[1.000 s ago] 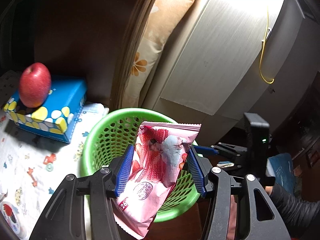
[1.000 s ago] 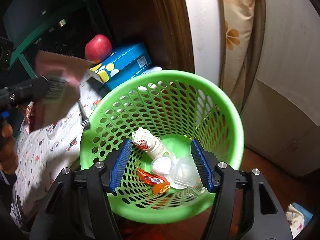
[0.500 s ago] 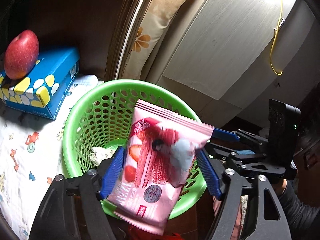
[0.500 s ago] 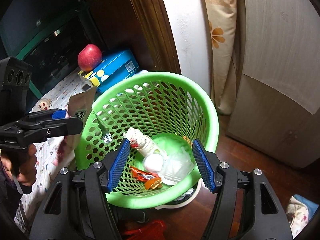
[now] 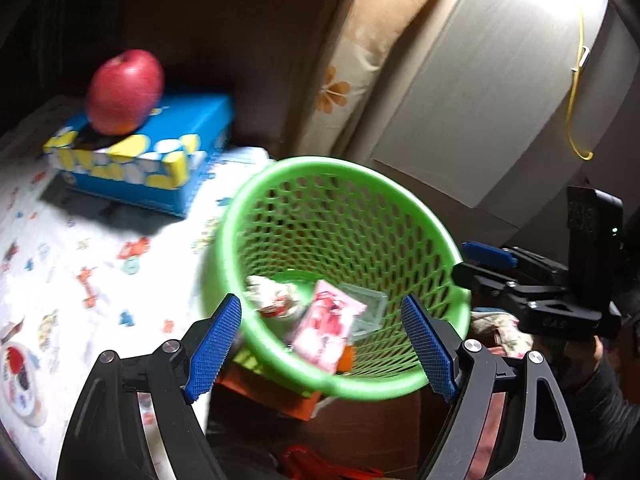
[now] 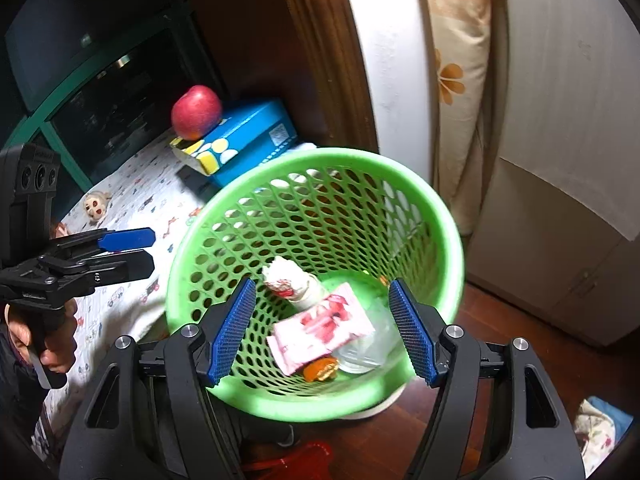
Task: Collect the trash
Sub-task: 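Move both tools back over the bed, then grasp the strawberry-printed yogurt cup with the left tool while the right tool grasps the white foam block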
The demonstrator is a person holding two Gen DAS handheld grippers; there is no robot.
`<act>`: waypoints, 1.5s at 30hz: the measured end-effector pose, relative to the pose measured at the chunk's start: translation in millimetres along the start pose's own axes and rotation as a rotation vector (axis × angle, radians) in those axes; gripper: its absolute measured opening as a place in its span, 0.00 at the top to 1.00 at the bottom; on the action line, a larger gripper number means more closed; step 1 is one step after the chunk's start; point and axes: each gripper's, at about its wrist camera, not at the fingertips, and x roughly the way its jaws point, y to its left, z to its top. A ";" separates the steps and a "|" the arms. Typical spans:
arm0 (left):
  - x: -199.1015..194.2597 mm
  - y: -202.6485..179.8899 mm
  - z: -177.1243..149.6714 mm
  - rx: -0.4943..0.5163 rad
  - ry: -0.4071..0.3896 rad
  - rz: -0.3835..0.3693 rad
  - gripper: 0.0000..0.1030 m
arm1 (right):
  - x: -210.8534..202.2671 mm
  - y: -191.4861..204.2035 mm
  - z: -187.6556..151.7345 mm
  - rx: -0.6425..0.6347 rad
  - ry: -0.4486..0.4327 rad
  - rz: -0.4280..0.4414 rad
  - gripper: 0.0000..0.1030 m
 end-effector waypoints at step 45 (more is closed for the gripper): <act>-48.1 250.0 -100.6 -0.285 0.072 0.532 0.16 | 115.4 205.5 30.5 -0.264 0.137 0.234 0.19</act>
